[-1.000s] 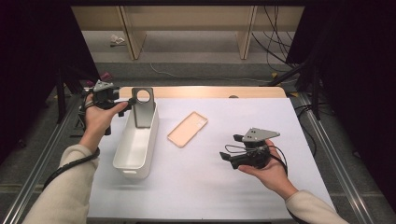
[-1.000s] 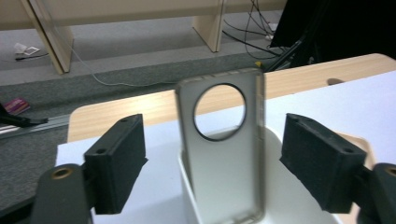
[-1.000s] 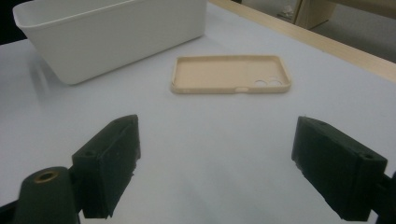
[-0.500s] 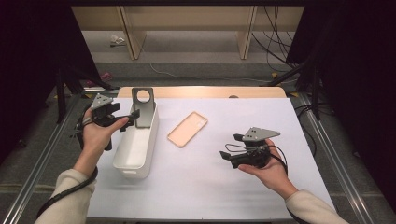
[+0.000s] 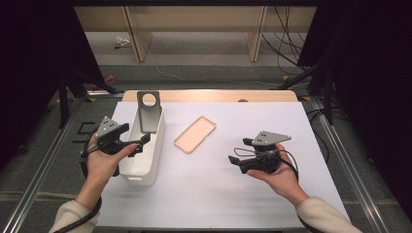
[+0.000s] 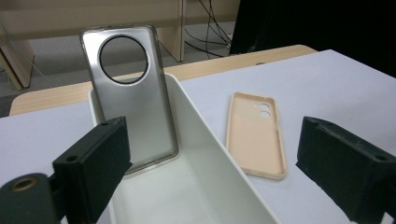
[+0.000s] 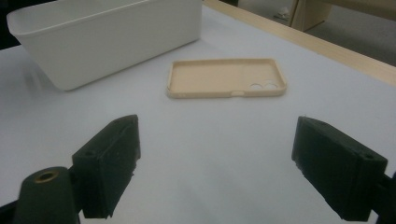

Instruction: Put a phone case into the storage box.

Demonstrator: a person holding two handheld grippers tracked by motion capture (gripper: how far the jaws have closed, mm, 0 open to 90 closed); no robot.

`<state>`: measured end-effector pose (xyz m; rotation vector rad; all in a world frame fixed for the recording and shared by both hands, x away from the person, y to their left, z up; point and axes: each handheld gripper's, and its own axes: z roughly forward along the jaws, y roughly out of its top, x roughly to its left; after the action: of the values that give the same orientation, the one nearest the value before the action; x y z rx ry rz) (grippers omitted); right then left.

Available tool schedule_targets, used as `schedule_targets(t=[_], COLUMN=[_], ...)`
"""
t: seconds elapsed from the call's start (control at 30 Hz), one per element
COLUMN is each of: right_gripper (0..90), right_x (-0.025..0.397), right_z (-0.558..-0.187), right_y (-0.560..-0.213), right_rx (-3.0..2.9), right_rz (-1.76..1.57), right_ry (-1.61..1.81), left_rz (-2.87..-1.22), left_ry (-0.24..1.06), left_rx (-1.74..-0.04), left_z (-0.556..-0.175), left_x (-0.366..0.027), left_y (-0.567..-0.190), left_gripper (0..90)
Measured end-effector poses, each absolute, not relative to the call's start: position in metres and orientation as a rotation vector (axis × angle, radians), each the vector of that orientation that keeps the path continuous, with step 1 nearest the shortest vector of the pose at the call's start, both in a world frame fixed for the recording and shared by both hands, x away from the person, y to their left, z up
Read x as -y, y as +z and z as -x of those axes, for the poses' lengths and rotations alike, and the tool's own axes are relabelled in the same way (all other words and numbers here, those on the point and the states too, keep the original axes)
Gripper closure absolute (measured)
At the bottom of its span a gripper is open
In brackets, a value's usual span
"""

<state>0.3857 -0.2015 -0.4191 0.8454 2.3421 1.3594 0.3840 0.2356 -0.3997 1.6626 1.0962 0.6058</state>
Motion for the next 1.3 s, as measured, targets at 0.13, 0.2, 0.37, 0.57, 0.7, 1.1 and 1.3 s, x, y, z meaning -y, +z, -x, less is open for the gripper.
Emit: schedule_targets(t=[0.13, 0.2, 0.37, 0.57, 0.7, 1.1, 1.3], right_gripper=[16.2, 16.2, 16.1, 16.1, 16.1, 16.1, 16.1], right_x=[0.200, 0.200, 0.200, 0.202, 0.203, 0.207, 0.210], right_z=[-0.387, -0.388, -0.388, -0.389, -0.389, -0.389, -0.385], right_y=[-0.419, -0.418, -0.418, -0.418, -0.417, -0.415, -0.412], right_rx=[-2.343, -2.343, -2.338, -2.333, -2.328, -2.312, -2.297], right_rz=[-0.843, -0.847, -0.848, -0.855, -0.860, -0.871, -0.870], right_ry=[1.362, 1.364, 1.370, 1.371, 1.374, 1.381, 1.394], left_rz=[-1.647, -1.653, -1.679, -1.677, -1.684, -1.733, -1.786], left_ry=[0.627, 0.627, 0.628, 0.637, 0.646, 0.699, 0.711], left_rx=[-1.066, -1.046, -1.019, -0.992, -0.982, -0.944, -0.902], left_z=[-0.369, -0.364, -0.362, -0.361, -0.361, -0.355, -0.358], left_x=[-0.230, -0.226, -0.218, -0.214, -0.212, -0.200, -0.181], left_y=[-0.402, -0.404, -0.407, -0.404, -0.403, -0.394, -0.389], left_gripper=[9.5, 9.6, 9.5, 9.5, 9.5, 38.5, 71.9])
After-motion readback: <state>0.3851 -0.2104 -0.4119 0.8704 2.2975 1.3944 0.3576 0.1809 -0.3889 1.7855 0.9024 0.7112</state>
